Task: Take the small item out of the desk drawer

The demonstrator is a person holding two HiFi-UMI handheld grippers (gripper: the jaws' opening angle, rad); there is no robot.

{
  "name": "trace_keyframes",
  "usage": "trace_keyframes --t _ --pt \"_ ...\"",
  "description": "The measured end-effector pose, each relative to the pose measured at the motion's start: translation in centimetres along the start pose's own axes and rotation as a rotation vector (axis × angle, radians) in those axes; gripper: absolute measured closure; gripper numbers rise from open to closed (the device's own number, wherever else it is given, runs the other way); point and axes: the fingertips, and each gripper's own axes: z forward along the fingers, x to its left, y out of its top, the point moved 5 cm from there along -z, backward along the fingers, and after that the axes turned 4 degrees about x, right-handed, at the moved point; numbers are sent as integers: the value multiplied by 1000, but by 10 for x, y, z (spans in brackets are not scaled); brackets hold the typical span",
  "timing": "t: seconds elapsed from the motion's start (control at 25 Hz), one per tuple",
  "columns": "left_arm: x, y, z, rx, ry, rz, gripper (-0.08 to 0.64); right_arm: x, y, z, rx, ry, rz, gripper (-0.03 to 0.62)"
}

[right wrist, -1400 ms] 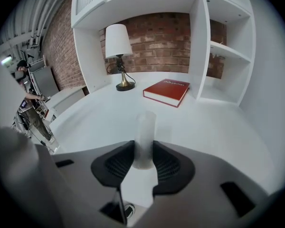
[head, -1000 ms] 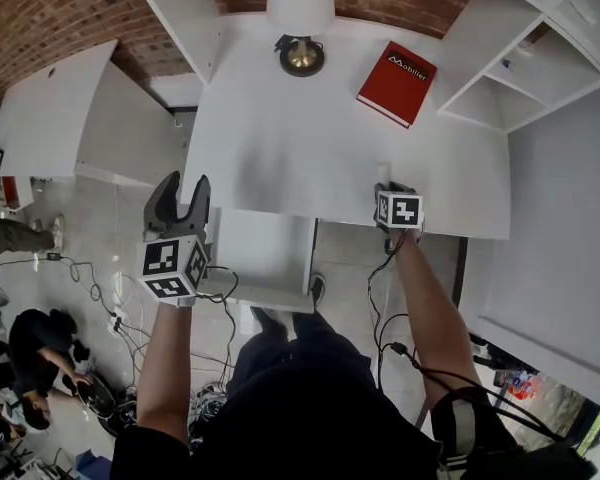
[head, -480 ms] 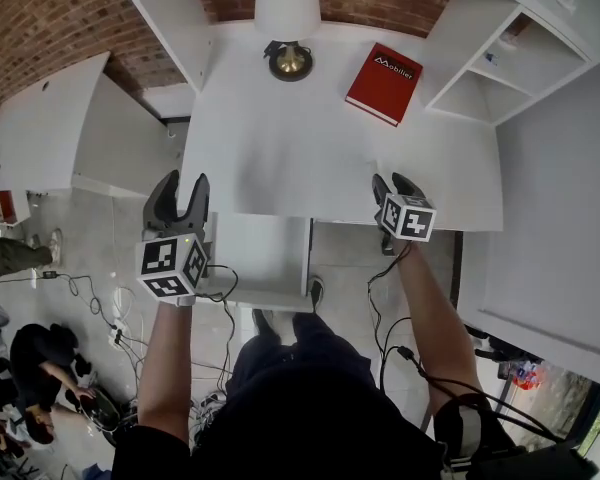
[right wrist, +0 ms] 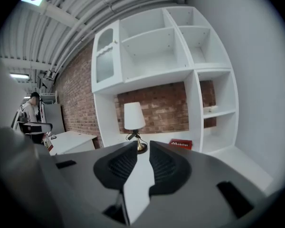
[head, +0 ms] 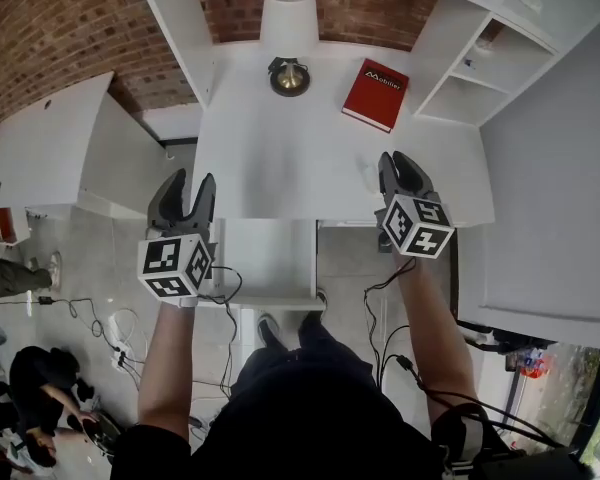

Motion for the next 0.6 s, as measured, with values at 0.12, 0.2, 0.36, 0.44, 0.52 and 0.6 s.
trace_keyframes --t 0.12,0.2,0.36,0.44,0.52,0.6 --pt "3 19 -14 -41 -14 4 360 37 34 -26 -85 26 -61 553" --pt "6 32 -26 -74 -20 9 360 63 55 -42 -144 54 -93 554" --pt "12 61 -53 -148 -34 14 360 114 91 -70 -251 116 -171 473" --pt "14 77 -67 -183 -44 18 360 139 105 -81 -281 151 -211 455" --pt "15 91 -83 -216 -55 24 360 162 115 -91 -307 182 -237 442" --pt "15 103 -98 -250 -65 32 360 181 124 -102 -335 201 -250 436"
